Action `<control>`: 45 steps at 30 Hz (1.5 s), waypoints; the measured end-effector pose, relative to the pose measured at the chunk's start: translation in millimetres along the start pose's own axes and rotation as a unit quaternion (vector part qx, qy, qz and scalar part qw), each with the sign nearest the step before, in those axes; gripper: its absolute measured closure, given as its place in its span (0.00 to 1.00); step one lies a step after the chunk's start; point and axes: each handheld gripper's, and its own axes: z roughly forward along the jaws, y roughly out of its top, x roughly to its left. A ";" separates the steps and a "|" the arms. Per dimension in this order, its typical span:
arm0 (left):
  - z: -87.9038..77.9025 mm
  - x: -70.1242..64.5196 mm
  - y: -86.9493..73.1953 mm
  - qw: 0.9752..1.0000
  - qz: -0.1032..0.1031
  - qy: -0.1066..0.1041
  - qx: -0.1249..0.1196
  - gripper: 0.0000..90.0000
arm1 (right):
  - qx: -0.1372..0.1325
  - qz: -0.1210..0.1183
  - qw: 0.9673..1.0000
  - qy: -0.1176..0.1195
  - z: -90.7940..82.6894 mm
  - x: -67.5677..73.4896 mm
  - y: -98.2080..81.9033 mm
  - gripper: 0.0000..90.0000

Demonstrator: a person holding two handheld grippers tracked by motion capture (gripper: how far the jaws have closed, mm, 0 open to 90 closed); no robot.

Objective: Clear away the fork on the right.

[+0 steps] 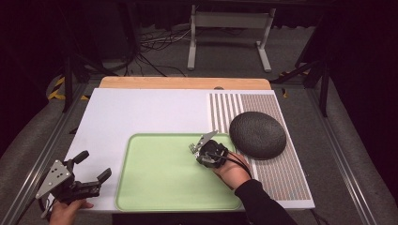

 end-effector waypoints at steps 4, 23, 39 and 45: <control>-0.3 0.0 0.0 1.000 0.000 0.001 0.000 0.00 | -0.004 0.010 1.000 -0.011 -1.2 -5.4 -3.1 1.00; 0.3 -0.2 -0.2 1.000 0.000 0.002 0.000 0.00 | -0.021 0.064 0.997 -0.042 -10.7 -33.8 -23.4 1.00; 0.8 -0.3 -0.3 1.000 0.000 0.000 0.001 0.00 | -0.027 0.092 0.994 -0.059 -17.9 -45.0 -37.0 1.00; 1.1 -0.4 -0.5 1.000 -0.002 0.001 0.001 0.00 | -0.038 0.116 0.990 -0.070 -18.9 -47.6 -41.4 1.00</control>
